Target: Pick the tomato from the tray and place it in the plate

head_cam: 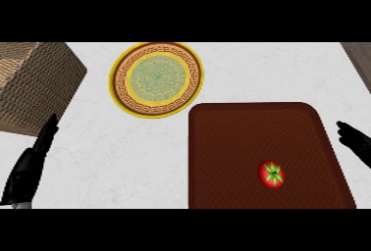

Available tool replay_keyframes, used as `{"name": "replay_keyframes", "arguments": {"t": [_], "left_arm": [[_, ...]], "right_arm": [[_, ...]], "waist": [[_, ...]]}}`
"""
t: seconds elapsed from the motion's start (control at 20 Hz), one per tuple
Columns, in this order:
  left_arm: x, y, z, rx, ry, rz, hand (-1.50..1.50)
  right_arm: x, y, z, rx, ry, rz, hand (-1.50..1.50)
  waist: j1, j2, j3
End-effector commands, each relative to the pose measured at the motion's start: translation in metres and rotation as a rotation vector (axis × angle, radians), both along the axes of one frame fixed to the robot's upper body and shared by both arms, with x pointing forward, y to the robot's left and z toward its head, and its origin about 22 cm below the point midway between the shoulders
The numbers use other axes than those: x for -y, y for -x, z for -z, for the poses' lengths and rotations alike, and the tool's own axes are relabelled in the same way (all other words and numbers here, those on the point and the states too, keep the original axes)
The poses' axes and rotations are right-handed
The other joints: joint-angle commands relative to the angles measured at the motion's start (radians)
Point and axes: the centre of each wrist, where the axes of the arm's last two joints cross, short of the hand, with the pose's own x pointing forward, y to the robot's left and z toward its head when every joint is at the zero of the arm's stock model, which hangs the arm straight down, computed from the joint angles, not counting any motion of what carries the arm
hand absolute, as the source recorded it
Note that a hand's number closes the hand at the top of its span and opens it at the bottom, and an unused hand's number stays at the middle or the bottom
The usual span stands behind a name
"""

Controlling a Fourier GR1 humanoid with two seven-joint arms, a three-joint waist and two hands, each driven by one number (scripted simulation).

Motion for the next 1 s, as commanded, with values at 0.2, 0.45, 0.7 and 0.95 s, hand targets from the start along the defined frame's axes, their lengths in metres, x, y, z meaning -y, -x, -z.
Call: {"name": "replay_keyframes", "arguments": {"t": [0.2,0.45,0.7,0.95], "left_arm": [[-0.012,-0.014,-0.012,0.003,-0.018,-0.005,0.00],[-0.004,0.010,0.005,-0.001,0.017,0.018,0.00],[-0.001,0.011,0.009,-0.014,0.002,-0.003,0.00],[-0.025,-0.022,-0.012,0.002,0.012,-0.010,0.00]], "right_arm": [[-0.014,-0.030,0.011,-0.122,0.226,-0.134,-1.50],[-0.010,-0.052,0.044,-0.148,0.226,-0.184,-1.50],[-0.026,-0.043,0.046,-0.158,0.222,-0.229,-1.50],[-0.035,-0.056,0.066,-0.187,0.217,-0.266,-1.50]], "waist": [[0.000,0.000,0.000],[0.000,-0.001,0.000],[-0.007,-0.002,0.000],[-0.009,-0.001,0.000]]}}
